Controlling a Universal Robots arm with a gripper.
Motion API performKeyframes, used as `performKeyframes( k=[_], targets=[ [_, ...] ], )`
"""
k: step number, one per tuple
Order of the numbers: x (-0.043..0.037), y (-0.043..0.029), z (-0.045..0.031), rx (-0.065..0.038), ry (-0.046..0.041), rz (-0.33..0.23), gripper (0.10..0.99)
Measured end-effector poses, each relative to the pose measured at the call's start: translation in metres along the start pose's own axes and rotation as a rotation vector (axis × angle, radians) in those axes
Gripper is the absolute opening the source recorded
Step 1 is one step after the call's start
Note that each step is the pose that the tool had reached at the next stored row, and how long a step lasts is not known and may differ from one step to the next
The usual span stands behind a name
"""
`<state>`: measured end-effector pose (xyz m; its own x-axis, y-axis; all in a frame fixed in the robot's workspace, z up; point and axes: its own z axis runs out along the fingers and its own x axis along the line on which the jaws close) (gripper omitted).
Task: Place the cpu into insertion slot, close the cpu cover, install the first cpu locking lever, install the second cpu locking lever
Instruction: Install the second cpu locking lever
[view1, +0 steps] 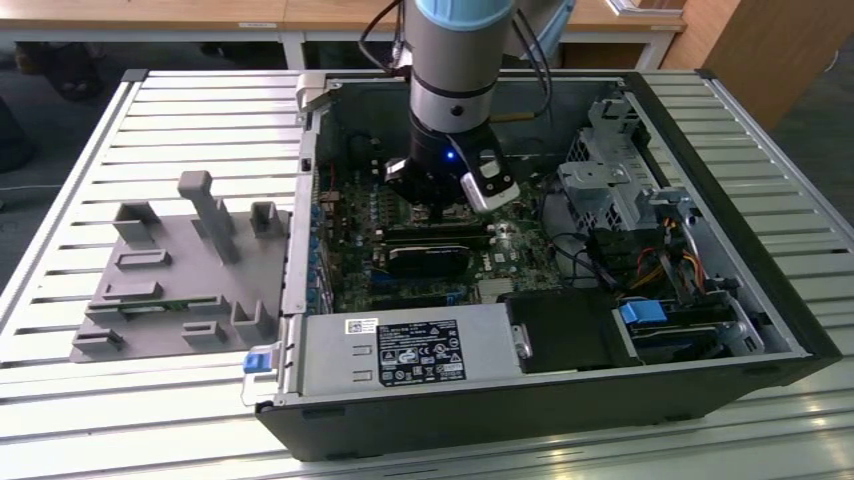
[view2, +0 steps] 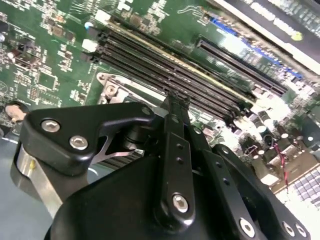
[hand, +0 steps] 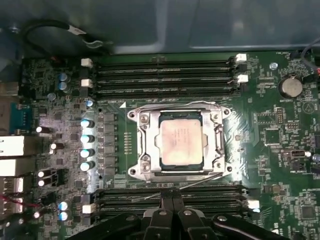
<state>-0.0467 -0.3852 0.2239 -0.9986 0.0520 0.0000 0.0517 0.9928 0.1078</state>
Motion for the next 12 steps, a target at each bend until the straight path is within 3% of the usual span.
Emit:
performKeyframes(
  k=[12],
  targets=[
    [0.0090, -0.0030, 0.0027, -0.020, 0.0008, 0.000, 0.106]
  ],
)
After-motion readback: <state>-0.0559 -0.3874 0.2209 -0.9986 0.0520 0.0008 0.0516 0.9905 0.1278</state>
